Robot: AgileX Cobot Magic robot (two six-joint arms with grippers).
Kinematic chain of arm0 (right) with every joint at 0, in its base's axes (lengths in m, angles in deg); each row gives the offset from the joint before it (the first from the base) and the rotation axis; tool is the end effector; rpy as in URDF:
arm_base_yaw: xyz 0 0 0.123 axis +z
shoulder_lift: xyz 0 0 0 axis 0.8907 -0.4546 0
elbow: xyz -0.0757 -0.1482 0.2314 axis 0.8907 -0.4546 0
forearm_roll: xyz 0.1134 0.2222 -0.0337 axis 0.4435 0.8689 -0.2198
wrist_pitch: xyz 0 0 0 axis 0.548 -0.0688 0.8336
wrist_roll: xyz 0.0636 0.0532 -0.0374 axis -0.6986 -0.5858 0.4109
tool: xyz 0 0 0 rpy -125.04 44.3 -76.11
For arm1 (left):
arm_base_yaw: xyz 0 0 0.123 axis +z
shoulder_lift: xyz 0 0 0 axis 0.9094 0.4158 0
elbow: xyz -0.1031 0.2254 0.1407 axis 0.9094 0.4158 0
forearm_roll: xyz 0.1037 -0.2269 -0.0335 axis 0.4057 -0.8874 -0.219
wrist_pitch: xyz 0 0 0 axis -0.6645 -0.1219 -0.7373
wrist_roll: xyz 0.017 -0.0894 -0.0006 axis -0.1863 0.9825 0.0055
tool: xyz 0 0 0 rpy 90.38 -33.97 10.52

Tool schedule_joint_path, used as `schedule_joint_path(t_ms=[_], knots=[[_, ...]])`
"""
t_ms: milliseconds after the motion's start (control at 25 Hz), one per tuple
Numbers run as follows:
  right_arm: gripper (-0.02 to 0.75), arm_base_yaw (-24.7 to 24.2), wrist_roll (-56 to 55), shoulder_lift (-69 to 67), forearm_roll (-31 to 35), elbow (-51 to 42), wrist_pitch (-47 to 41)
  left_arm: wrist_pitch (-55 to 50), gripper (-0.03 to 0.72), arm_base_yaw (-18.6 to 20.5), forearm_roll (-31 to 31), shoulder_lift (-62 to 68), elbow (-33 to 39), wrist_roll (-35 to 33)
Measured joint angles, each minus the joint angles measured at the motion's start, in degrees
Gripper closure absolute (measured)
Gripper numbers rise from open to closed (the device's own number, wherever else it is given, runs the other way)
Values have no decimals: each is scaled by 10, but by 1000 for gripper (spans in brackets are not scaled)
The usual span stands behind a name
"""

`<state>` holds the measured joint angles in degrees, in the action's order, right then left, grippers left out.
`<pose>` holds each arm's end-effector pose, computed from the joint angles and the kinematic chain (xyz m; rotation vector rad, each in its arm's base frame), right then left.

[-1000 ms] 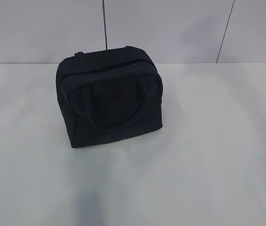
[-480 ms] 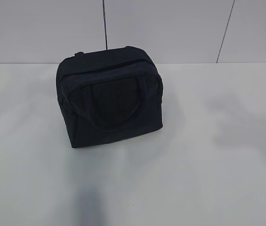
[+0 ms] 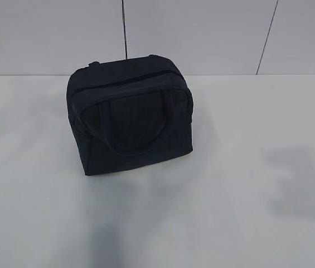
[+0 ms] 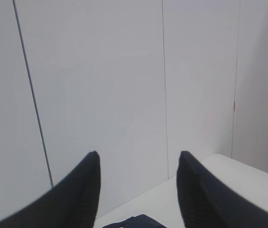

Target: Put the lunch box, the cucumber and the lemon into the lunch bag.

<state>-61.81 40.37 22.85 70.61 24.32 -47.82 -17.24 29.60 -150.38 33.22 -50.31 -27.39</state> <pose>0.0213 0.0184 0.3772 -0.3342 2.1898 0.1292 0.1703 -0.1208 0.4245 0.4818 1.4353 -0.4515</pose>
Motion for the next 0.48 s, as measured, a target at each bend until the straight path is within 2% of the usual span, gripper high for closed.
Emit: schedule_joint_path(t_ms=[200,480], knots=[[388,0,-1,64,-9,-64,1,5,312,0,0,0,29,0],[388,0,-25,153,-25,-153,61,11,314,0,0,0,38,0]])
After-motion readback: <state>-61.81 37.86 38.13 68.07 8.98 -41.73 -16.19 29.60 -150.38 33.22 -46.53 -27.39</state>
